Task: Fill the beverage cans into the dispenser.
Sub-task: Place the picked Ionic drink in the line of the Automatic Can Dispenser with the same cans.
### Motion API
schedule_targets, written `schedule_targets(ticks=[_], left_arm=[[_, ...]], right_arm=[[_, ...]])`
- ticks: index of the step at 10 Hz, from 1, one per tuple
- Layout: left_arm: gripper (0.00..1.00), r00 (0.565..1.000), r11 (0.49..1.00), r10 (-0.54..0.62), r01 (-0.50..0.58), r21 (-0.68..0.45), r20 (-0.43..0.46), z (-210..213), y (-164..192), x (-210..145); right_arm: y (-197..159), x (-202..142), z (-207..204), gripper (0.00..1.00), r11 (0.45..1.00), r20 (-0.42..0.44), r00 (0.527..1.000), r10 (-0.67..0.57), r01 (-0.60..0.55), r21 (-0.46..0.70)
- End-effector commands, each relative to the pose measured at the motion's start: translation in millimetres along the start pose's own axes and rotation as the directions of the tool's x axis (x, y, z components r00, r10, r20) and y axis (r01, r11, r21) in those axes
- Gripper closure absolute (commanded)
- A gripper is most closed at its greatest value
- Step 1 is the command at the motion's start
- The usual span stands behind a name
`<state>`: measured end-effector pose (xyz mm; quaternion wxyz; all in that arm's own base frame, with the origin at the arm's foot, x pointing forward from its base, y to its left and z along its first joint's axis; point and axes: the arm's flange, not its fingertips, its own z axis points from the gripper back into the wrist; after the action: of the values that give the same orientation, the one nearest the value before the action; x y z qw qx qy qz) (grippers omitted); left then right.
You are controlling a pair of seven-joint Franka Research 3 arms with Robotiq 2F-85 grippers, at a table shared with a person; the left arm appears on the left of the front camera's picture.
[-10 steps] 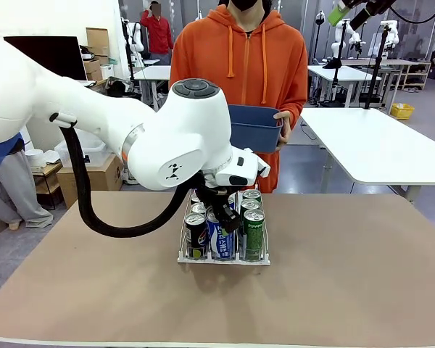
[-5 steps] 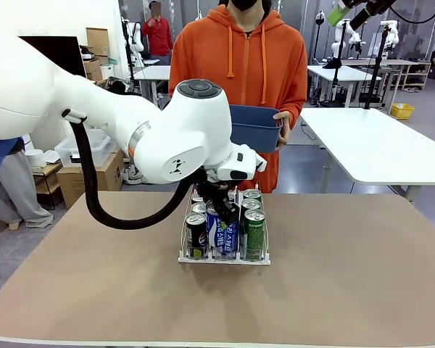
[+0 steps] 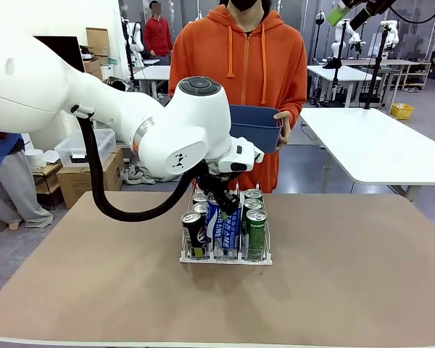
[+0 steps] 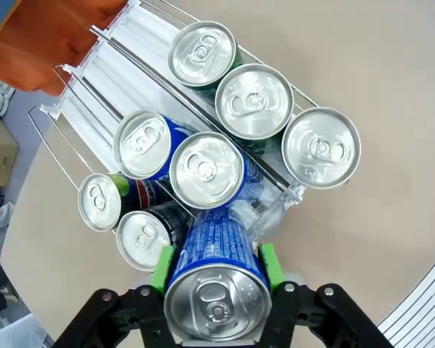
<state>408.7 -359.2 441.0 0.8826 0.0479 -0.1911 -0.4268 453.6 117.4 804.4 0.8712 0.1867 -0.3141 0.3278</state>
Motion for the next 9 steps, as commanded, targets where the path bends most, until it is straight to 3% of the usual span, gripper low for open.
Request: schedule_targets(ticks=[1, 5, 9], left_arm=[[0.43, 0.995, 0.994, 0.010, 0.001, -0.112, 0.100, -21, -9, 10], [0.43, 0.995, 0.979, 0.005, 0.016, -0.205, 0.101, -22, -15, 11], [0.43, 0.998, 0.994, 0.010, -0.002, -0.111, 0.065, -42, -8, 6]], right_arm=[[0, -1, 1, 0.00, 1.000, -0.002, 1.000, 0.001, -0.001, 0.001], [0, -1, 1, 0.00, 1.000, -0.002, 1.000, 0.001, -0.001, 0.001], [0, -1, 1, 0.00, 1.000, -0.002, 1.000, 0.001, -0.001, 0.001]])
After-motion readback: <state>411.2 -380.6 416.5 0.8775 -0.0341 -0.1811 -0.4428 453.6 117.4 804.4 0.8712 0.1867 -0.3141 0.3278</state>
